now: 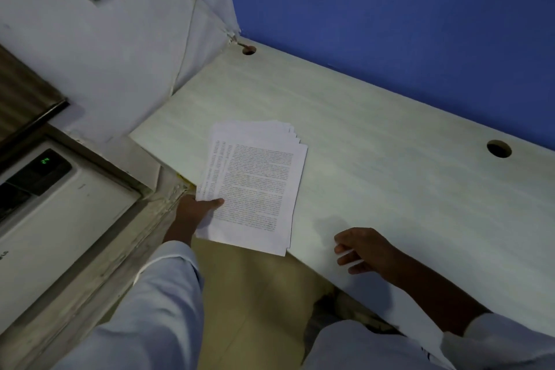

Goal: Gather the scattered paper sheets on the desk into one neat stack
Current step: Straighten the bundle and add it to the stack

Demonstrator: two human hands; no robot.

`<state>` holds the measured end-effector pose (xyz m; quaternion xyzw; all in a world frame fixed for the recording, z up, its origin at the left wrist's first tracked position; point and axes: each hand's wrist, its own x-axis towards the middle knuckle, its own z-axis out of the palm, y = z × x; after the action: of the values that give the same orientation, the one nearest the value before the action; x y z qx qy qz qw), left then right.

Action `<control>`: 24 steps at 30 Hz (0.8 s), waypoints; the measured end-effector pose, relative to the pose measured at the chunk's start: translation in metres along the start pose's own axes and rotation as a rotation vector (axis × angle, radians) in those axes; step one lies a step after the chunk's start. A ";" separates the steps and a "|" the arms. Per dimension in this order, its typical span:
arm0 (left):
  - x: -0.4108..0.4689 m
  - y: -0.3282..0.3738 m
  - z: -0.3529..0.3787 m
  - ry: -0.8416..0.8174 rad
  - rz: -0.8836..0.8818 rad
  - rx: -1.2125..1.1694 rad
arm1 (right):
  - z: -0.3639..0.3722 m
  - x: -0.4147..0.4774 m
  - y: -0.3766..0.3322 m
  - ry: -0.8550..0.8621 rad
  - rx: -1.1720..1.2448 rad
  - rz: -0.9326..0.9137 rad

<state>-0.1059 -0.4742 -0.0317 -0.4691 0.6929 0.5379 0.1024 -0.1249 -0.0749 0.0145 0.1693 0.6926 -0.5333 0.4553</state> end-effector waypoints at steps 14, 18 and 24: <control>-0.122 -0.027 0.037 -0.326 -0.062 -0.454 | -0.011 -0.003 0.005 -0.088 0.077 -0.049; -0.172 -0.060 0.063 -0.484 -0.136 -0.351 | -0.007 -0.008 0.013 -0.226 0.270 -0.013; -0.200 -0.054 0.095 -0.618 -0.074 -0.163 | -0.031 -0.012 0.033 -0.213 0.235 -0.143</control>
<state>0.0087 -0.2858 0.0242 -0.3150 0.5660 0.7046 0.2897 -0.1080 -0.0319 0.0055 0.1143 0.5834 -0.6566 0.4642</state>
